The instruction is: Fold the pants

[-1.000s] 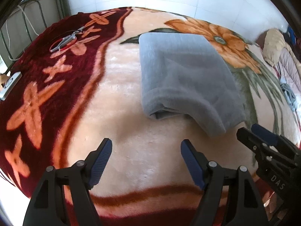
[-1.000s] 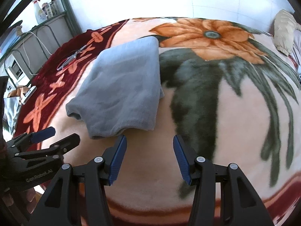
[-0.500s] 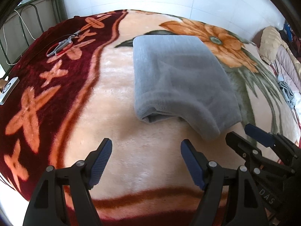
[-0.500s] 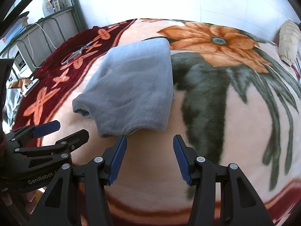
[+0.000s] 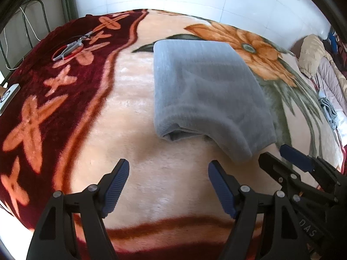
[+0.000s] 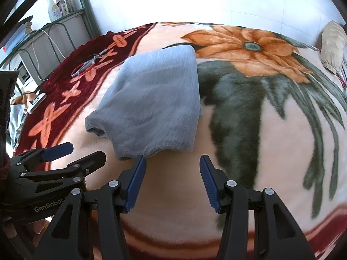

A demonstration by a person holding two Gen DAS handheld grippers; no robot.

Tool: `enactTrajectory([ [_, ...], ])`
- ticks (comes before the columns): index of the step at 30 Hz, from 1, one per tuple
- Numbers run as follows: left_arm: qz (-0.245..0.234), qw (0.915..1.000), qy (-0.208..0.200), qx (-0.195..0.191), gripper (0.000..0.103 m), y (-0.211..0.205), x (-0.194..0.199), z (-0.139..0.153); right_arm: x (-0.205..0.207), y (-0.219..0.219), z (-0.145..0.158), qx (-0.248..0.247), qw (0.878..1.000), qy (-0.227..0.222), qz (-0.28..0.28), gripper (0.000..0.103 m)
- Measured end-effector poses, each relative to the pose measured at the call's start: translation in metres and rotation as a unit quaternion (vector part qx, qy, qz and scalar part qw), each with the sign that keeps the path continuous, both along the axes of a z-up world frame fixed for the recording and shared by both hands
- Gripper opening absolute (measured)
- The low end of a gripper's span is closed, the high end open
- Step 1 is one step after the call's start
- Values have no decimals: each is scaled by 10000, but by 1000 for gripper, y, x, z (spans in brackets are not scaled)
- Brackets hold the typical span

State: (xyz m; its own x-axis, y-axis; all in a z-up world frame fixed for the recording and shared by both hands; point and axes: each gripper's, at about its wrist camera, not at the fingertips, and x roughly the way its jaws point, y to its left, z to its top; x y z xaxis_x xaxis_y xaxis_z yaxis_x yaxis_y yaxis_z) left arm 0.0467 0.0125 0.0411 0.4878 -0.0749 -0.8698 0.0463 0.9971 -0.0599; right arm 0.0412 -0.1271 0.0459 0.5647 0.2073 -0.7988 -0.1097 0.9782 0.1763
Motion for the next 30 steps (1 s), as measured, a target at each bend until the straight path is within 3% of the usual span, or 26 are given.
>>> enactTrajectory([
  [30, 119, 9998, 69, -153, 79, 0, -2, -3, 0, 1, 0, -25, 10000, -16, 22, 52],
])
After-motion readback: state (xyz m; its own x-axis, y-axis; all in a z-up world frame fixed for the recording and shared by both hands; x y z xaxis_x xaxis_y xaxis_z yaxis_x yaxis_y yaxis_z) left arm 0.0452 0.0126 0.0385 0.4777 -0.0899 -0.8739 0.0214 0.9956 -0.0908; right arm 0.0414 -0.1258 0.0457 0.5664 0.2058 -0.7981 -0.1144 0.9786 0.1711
